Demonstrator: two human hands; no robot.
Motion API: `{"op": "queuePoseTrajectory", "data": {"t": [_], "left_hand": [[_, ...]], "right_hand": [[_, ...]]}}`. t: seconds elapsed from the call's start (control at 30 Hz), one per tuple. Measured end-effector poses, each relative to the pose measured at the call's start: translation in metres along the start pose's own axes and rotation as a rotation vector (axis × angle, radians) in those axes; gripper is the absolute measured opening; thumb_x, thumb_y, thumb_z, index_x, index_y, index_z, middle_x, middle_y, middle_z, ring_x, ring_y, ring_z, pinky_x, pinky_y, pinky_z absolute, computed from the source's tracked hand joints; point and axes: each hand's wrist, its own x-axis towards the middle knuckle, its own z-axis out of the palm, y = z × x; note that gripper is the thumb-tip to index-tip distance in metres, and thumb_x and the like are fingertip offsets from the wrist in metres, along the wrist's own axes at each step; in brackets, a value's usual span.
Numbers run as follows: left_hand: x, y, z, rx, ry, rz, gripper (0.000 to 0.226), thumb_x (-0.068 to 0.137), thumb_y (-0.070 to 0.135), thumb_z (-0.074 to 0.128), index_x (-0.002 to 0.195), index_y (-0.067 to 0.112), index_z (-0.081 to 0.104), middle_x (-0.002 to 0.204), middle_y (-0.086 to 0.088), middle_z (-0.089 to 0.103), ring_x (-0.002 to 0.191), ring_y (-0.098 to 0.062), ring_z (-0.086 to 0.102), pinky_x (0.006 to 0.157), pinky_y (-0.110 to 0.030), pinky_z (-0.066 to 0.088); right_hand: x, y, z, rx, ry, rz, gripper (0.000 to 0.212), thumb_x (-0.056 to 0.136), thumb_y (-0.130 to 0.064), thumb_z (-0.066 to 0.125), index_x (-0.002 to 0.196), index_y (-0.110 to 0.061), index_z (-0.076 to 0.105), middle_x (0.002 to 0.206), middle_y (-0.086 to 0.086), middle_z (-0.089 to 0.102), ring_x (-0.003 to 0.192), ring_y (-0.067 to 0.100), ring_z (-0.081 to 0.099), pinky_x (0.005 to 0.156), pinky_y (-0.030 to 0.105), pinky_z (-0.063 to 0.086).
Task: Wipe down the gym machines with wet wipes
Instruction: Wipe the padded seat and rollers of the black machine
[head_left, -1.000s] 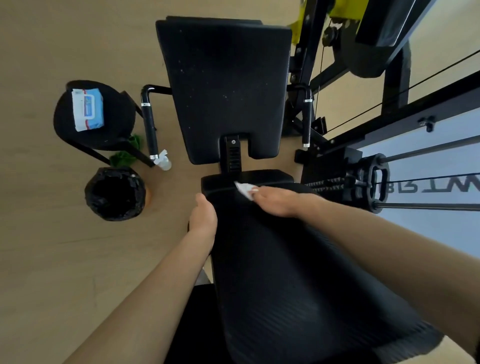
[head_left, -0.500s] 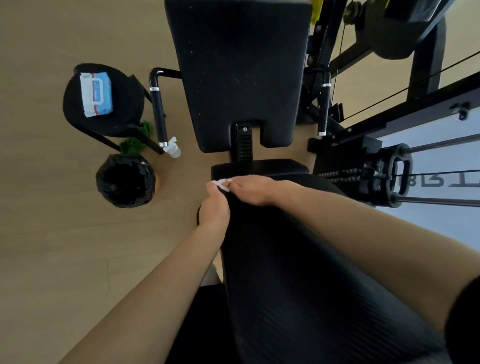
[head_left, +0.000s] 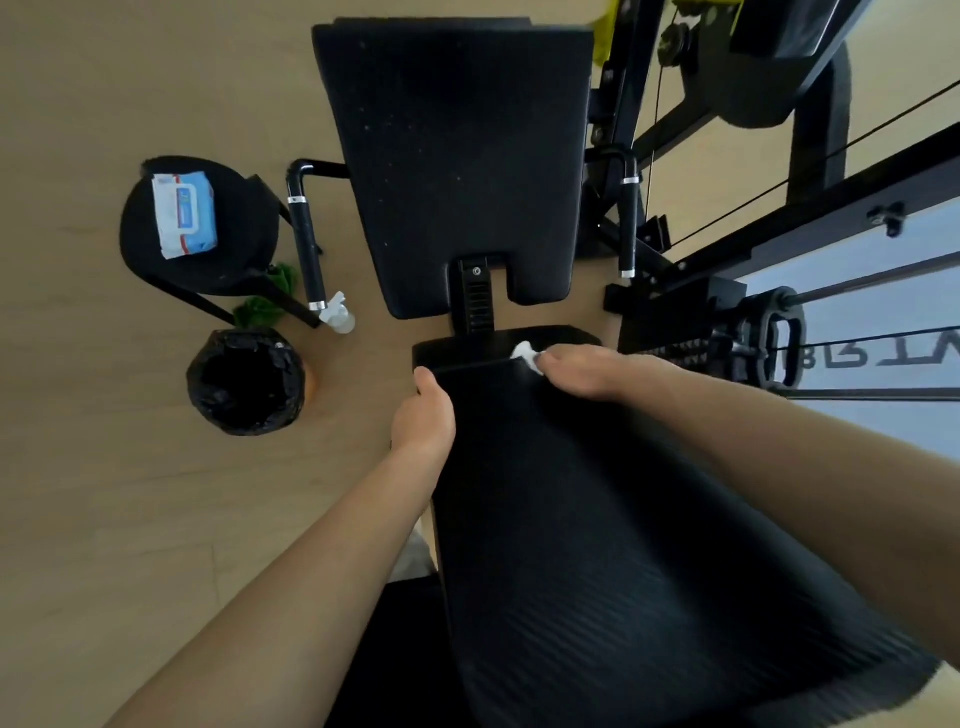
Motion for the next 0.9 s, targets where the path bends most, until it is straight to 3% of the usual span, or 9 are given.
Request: {"op": "queuePoseTrajectory", "data": {"t": [0.1,0.2,0.4,0.57,0.67,0.77,0.9], "left_hand": [[0.004,0.000,-0.001,-0.014,0.024,0.015,0.069,0.109,0.049,0.016,0.143,-0.001,0.049,0.145,-0.020,0.052,0.134,-0.034,0.048,0.111,-0.040,0.032],[0.005,0.001,0.002,0.020,0.047,0.016,0.066,0.110,0.046,0.018,0.143,-0.001,0.049,0.146,-0.021,0.050,0.136,-0.035,0.046,0.112,-0.040,0.030],[0.001,-0.001,0.002,0.142,0.048,0.018,0.073,0.109,0.052,0.015,0.150,-0.002,0.038,0.155,-0.017,0.041,0.142,-0.032,0.039,0.117,-0.040,0.026],[-0.002,0.001,0.001,0.232,0.051,0.029,0.073,0.108,0.054,0.017,0.151,0.000,0.038,0.156,-0.017,0.040,0.143,-0.033,0.039,0.117,-0.042,0.026],[-0.012,0.003,0.000,0.380,0.073,0.147,0.062,0.109,0.047,0.024,0.152,0.004,0.037,0.156,-0.017,0.039,0.143,-0.033,0.038,0.117,-0.043,0.026],[-0.020,0.005,0.006,0.690,0.108,0.368,0.064,0.106,0.051,0.024,0.150,0.007,0.040,0.151,-0.015,0.045,0.137,-0.033,0.044,0.115,-0.048,0.034],[-0.044,0.017,0.031,0.886,-0.016,0.555,0.065,0.105,0.054,0.023,0.154,0.015,0.037,0.158,-0.010,0.038,0.146,-0.030,0.034,0.121,-0.051,0.025]], "right_hand": [[0.014,-0.067,0.024,0.057,-0.083,-0.181,0.051,0.110,-0.039,0.028,0.145,-0.012,0.053,0.149,0.010,0.052,0.134,0.027,0.050,0.106,0.038,0.035],[0.039,-0.080,0.034,-0.020,-0.115,-0.239,0.048,0.110,-0.032,0.028,0.141,-0.009,0.055,0.149,0.011,0.052,0.132,0.027,0.051,0.106,0.037,0.036],[0.056,0.010,0.007,-0.079,0.013,0.014,0.045,0.110,-0.026,0.026,0.144,-0.010,0.051,0.153,0.012,0.048,0.139,0.029,0.046,0.117,0.043,0.034],[0.037,0.049,-0.006,-0.038,0.023,0.108,0.047,0.111,-0.026,0.023,0.146,-0.010,0.049,0.151,0.013,0.048,0.137,0.030,0.047,0.113,0.040,0.034],[0.025,0.063,-0.003,-0.019,0.078,0.110,0.056,0.106,-0.039,0.021,0.139,-0.010,0.056,0.145,0.014,0.053,0.130,0.032,0.052,0.112,0.045,0.040],[0.002,0.074,-0.001,-0.041,0.136,0.136,0.065,0.101,-0.048,0.022,0.133,-0.007,0.060,0.139,0.018,0.057,0.123,0.035,0.056,0.107,0.043,0.045],[-0.055,0.080,-0.002,0.025,0.096,0.190,0.060,0.109,-0.040,0.018,0.148,-0.005,0.046,0.153,0.022,0.045,0.139,0.038,0.044,0.113,0.041,0.034]]}}
